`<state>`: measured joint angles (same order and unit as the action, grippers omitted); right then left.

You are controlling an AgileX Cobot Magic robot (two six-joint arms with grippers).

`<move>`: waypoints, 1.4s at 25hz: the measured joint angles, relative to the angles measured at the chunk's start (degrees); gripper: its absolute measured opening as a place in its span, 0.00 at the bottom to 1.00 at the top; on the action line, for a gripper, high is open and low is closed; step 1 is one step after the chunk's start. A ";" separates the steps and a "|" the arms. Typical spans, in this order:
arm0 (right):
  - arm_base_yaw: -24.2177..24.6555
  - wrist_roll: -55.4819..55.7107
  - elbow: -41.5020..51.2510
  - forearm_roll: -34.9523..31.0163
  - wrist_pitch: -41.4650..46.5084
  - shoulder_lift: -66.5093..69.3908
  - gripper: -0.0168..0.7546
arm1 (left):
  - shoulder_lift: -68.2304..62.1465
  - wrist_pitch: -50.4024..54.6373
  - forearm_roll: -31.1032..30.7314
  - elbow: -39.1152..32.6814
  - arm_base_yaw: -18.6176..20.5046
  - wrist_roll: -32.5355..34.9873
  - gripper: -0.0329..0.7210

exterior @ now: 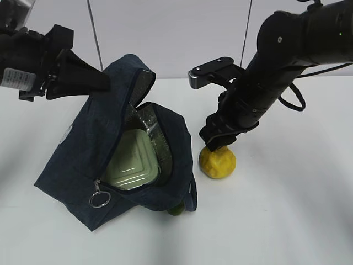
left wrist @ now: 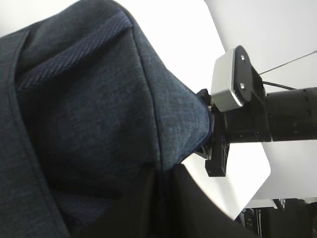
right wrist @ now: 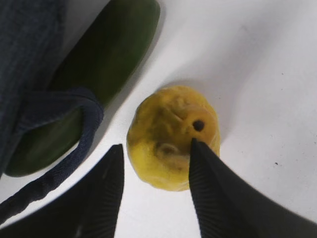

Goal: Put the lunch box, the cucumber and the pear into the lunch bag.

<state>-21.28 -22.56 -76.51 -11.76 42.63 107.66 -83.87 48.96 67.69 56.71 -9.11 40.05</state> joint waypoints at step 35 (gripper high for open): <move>0.12 6.75 -0.48 6.31 -4.37 1.83 0.64 | 0.00 0.47 0.00 0.00 0.00 -0.06 0.07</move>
<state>-21.16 -15.81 -76.98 -5.45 38.26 109.49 -83.87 49.43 67.69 56.71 -9.11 39.99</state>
